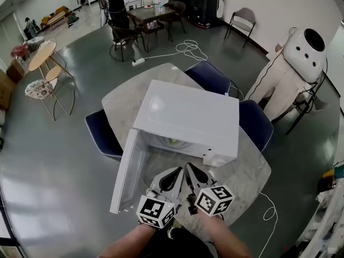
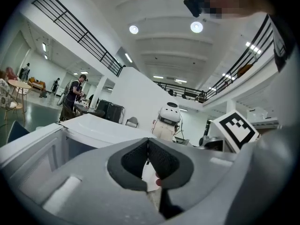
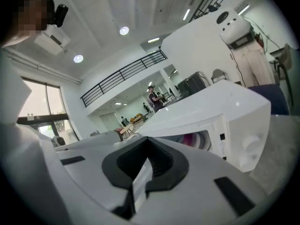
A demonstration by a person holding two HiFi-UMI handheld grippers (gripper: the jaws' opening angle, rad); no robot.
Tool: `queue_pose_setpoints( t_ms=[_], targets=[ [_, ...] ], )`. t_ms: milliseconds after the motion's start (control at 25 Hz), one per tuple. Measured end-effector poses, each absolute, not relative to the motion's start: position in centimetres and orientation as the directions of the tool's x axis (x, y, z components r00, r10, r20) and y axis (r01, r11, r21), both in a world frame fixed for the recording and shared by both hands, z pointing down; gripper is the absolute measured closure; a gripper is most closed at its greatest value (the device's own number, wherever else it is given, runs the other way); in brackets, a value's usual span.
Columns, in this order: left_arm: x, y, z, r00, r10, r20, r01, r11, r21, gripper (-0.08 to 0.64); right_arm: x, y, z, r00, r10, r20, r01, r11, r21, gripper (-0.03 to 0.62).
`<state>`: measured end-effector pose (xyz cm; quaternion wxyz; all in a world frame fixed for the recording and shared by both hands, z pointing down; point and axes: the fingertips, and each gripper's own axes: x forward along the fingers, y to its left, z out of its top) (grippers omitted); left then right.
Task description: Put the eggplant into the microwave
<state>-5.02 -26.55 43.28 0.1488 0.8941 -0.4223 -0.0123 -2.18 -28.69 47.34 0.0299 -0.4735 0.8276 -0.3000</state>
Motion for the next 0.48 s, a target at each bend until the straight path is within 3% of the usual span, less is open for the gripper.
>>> queue_pose_setpoints(
  t_ms=[480],
  targets=[
    [-3.7,-22.8,35.4,0.65,-0.76,0.012,-0.742,-0.632,0.222,0.552,-1.2,-24.7,37.8,-0.575,-0.805,0.144,-0.782,0.49,-0.386,0.591]
  ],
)
